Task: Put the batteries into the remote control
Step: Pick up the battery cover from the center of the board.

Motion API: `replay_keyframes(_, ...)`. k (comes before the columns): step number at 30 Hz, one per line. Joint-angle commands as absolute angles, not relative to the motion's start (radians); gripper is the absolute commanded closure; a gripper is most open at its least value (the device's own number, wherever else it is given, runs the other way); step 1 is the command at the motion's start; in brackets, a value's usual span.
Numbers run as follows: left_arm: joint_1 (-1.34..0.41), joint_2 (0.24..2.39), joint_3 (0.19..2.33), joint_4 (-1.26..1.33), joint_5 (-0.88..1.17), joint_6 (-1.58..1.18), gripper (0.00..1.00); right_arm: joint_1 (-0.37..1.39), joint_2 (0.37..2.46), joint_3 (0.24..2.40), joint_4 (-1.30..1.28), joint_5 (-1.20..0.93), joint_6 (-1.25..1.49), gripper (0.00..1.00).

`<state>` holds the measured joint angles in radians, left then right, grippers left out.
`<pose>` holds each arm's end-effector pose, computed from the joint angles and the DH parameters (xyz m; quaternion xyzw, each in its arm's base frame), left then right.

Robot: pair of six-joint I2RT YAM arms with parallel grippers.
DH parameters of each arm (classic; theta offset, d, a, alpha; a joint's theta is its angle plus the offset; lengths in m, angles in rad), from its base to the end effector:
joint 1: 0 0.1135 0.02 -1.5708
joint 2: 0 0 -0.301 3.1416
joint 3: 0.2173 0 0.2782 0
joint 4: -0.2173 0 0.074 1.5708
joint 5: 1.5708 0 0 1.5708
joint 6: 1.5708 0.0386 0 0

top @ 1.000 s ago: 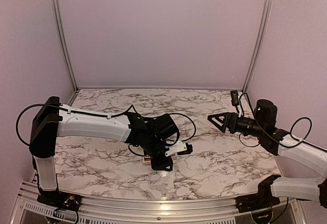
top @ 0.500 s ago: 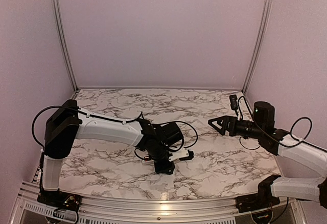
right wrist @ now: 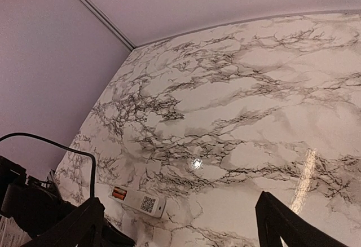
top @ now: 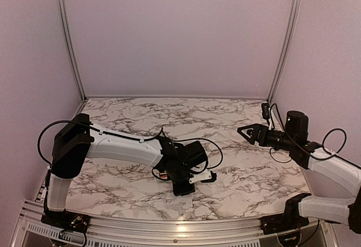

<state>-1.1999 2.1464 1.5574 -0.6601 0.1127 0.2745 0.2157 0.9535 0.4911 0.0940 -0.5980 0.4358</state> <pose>0.1694 -0.4476 0.1584 0.6692 0.7236 -0.1211 0.1183 0.2048 0.0671 0.2533 -0.0790 0.8016 0.4031 0.4344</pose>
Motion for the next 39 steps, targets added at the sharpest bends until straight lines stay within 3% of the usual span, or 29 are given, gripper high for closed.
replay_keyframes(1,-1.237,2.197,1.506,-0.772,0.059,0.276,0.98,0.194,0.958,0.489,0.079,-0.621,0.424,0.09)
replay_keyframes(9,-1.213,2.184,1.469,-0.754,0.107,0.225,1.0,0.192,0.999,0.483,0.107,-0.644,0.427,0.1)
replay_keyframes(14,-1.156,2.065,1.442,-0.676,0.127,0.177,1.0,0.192,1.017,0.478,0.115,-0.668,0.42,0.11)
replay_keyframes(24,-1.102,1.962,1.429,-0.641,0.117,0.142,1.0,0.207,1.103,0.43,0.22,-0.782,0.452,0.19)
replay_keyframes(39,-1.015,1.874,1.411,-0.554,0.073,0.048,1.0,0.459,1.335,0.449,0.46,-0.834,0.606,0.25)
